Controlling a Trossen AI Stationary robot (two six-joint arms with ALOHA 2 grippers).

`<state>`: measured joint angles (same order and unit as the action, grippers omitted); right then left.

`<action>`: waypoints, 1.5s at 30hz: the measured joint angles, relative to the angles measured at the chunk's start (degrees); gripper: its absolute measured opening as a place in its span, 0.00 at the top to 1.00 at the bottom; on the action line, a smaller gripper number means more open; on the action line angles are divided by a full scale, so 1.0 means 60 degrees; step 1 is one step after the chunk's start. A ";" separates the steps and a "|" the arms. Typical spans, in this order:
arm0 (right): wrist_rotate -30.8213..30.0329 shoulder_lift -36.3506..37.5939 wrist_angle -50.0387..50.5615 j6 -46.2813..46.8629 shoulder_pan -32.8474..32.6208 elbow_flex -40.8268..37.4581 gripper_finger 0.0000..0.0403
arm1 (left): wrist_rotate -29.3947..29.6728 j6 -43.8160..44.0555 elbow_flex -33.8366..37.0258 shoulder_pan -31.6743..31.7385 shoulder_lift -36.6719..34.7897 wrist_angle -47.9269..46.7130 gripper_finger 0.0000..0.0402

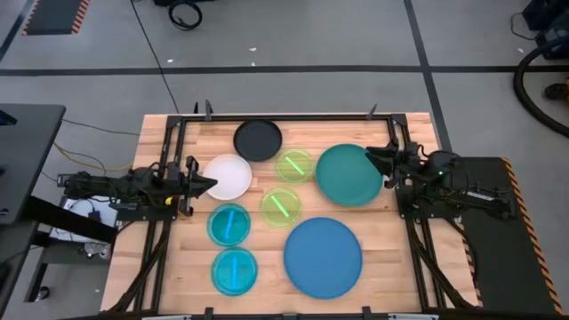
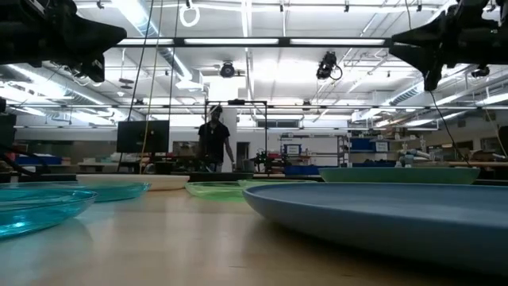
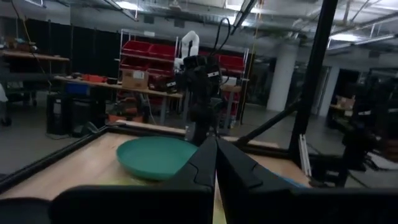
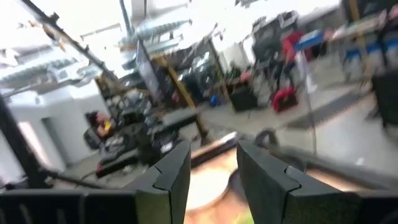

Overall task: Stack plastic plates
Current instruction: Stack the green plate on top of the blue plate

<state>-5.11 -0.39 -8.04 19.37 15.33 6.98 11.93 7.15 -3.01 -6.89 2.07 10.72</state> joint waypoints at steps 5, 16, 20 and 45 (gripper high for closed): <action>0.0509 -0.0032 -0.1366 -0.0480 0.0000 0.0007 0.65 | -0.0032 0.0953 -0.0842 -0.0086 0.1178 -0.1476 0.96; 0.3350 -0.1302 -0.1800 0.0981 -0.0254 0.0007 0.65 | -0.0401 0.1954 -0.2199 -0.1359 0.5458 -0.1503 0.85; 0.2591 -0.2757 -0.1526 0.1310 -0.0797 0.0137 0.65 | -0.0401 0.1877 -0.2819 -0.1873 0.6915 -0.1505 0.79; -0.1393 -0.9268 0.7552 0.2365 -0.2769 0.5519 0.67 | -0.0391 0.0634 -0.5109 -0.0282 1.0999 -0.0814 0.75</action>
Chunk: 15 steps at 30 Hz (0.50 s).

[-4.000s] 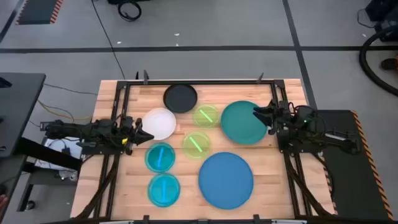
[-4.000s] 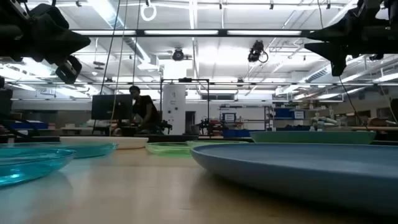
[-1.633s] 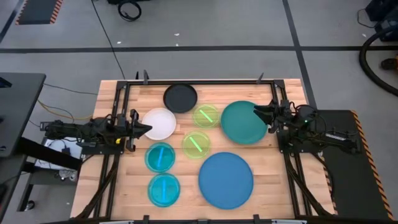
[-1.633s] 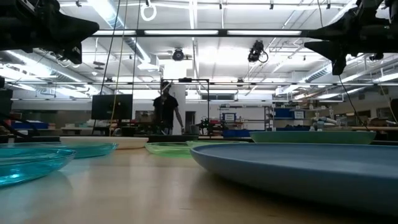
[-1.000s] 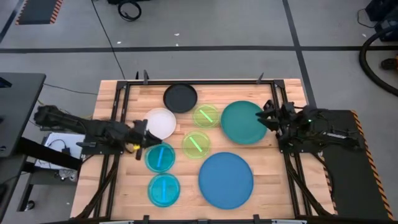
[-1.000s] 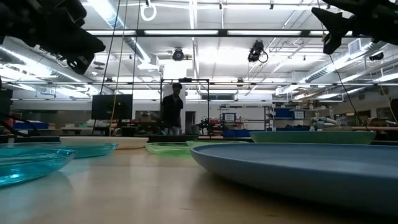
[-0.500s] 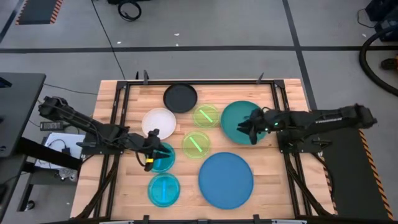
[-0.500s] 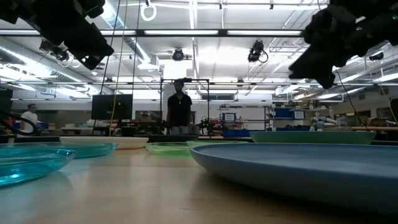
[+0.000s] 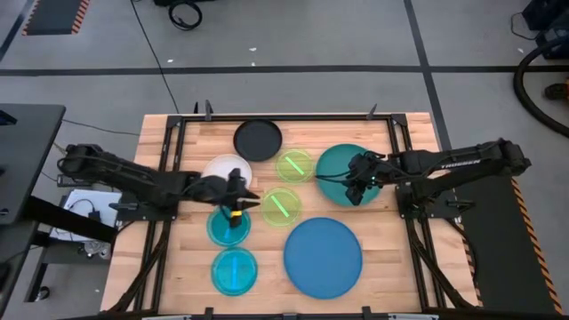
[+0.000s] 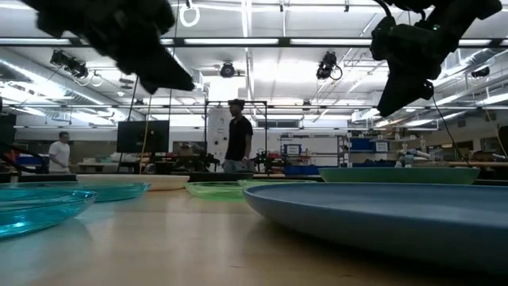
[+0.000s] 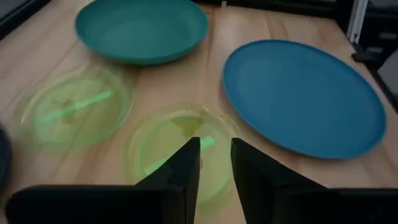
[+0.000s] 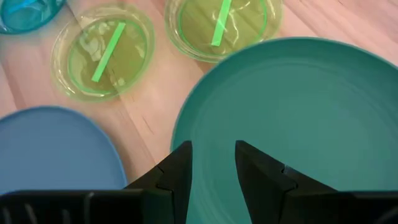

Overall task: Stack plastic plates
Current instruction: Stack the green plate on top of the blue plate

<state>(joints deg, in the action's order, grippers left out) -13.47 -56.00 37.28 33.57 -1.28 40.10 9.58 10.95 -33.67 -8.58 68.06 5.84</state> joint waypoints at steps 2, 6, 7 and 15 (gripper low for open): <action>-0.0020 0.0157 -0.0039 0.0149 0.0000 0.0004 0.67 | -0.0418 -0.0516 -0.0620 0.0331 0.0739 -0.0055 0.75; -0.0130 0.0358 -0.0025 0.0301 -0.0007 0.0004 0.67 | -0.1312 -0.1570 -0.1829 0.0943 0.2203 -0.0248 0.75; -0.0142 0.0413 -0.0008 0.0285 -0.0007 0.0004 0.67 | -0.1529 -0.1875 -0.2116 0.1075 0.2544 -0.0294 0.75; -0.0327 0.1150 0.0419 -0.0139 -0.0018 0.0004 0.67 | -0.2620 -0.4099 -0.4947 0.1791 0.5304 -0.1493 0.75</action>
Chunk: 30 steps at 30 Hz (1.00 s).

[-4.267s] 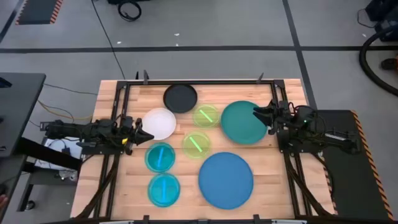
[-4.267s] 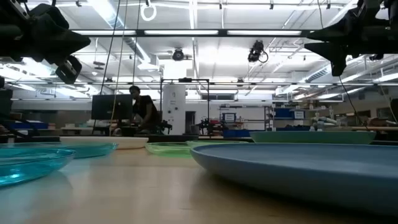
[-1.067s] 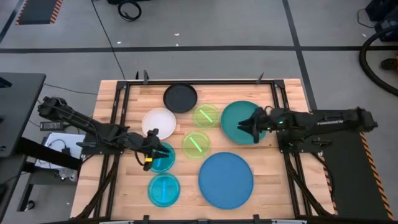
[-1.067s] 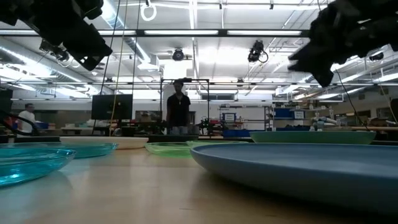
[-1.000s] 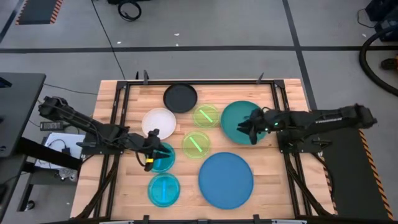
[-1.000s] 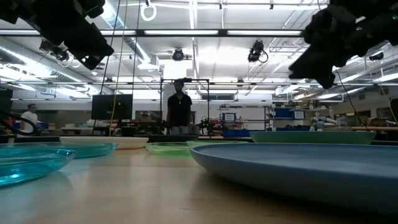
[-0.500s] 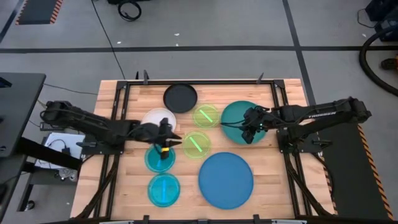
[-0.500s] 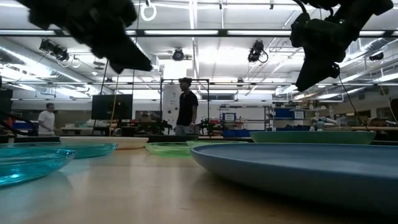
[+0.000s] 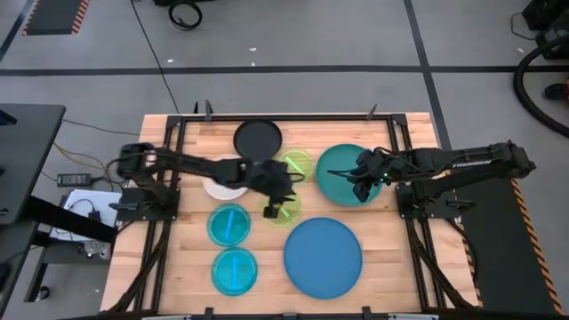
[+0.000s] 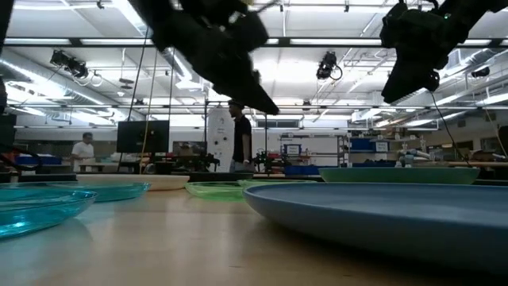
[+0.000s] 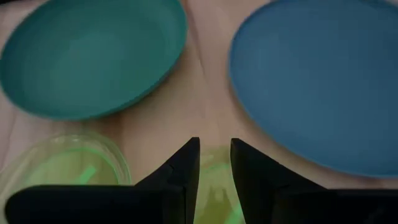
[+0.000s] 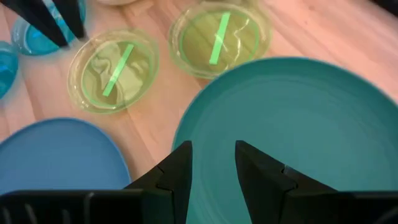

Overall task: Stack plastic plates
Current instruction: Stack the green plate on top of the blue plate

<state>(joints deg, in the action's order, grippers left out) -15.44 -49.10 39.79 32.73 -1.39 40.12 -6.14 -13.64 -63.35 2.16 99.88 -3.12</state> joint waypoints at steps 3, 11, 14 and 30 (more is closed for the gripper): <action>-0.0066 0.0280 0.0211 0.0120 -0.0023 0.0000 0.67 | -0.0125 -0.0685 -0.1288 0.0164 0.1033 -0.0947 0.75; -0.0102 0.0453 0.0372 0.0441 -0.0500 -0.0004 0.67 | -0.0149 -0.1911 -0.4329 0.0397 0.3280 -0.2754 0.75; -0.0175 0.0572 0.0550 0.0738 -0.0704 -0.0004 0.67 | -0.0141 -0.2269 -0.5039 0.0436 0.3815 -0.2918 0.76; -0.0438 0.1518 0.0817 0.1111 -0.1836 -0.0007 0.67 | 0.0165 -0.4695 -0.5961 0.0554 0.5244 -0.2111 0.76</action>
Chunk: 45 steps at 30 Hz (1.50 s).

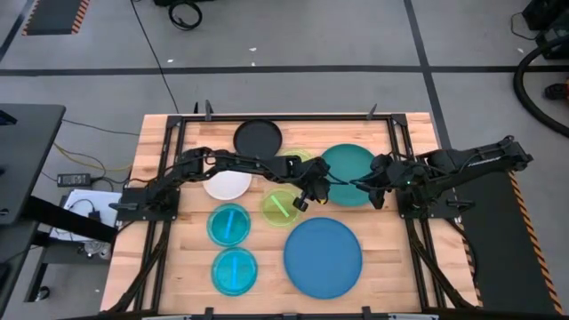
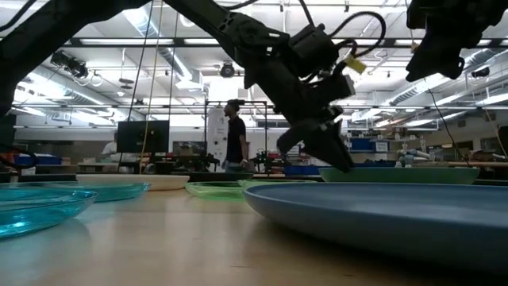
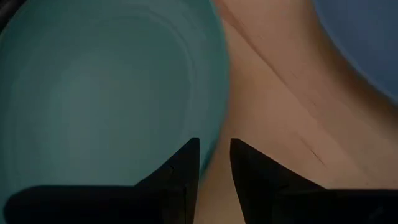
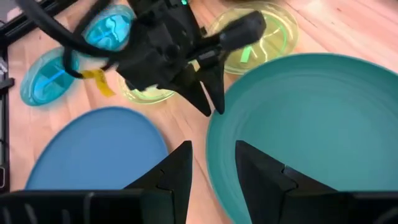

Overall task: Stack plastic plates
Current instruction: Stack the green plate on top of the blue plate

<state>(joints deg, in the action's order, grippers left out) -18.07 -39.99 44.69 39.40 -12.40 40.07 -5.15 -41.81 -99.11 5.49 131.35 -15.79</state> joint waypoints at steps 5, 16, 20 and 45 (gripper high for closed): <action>-0.0345 -0.0038 -0.0004 -0.0101 -0.0202 0.0000 0.67 | 0.0175 -0.0435 -0.0004 0.0049 0.0139 -0.0014 0.77; -0.0766 -0.0036 -0.0007 -0.0096 -0.0358 0.0000 0.67 | 0.0865 -0.1855 0.0000 -0.0145 0.0135 -0.0314 0.96; -0.0816 -0.0035 -0.0009 -0.0098 -0.0356 0.0000 0.67 | 0.1307 -0.1898 0.0000 -0.0282 0.0077 -0.0357 0.96; -0.1746 0.1111 -0.0818 -0.1565 -0.0354 0.0000 0.67 | 0.1309 0.1621 -0.0015 -0.3385 -0.1530 -0.2687 0.96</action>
<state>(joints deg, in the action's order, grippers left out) -28.54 -33.32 39.78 30.01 -14.52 40.07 2.70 -32.08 -99.20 -14.82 122.17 -31.91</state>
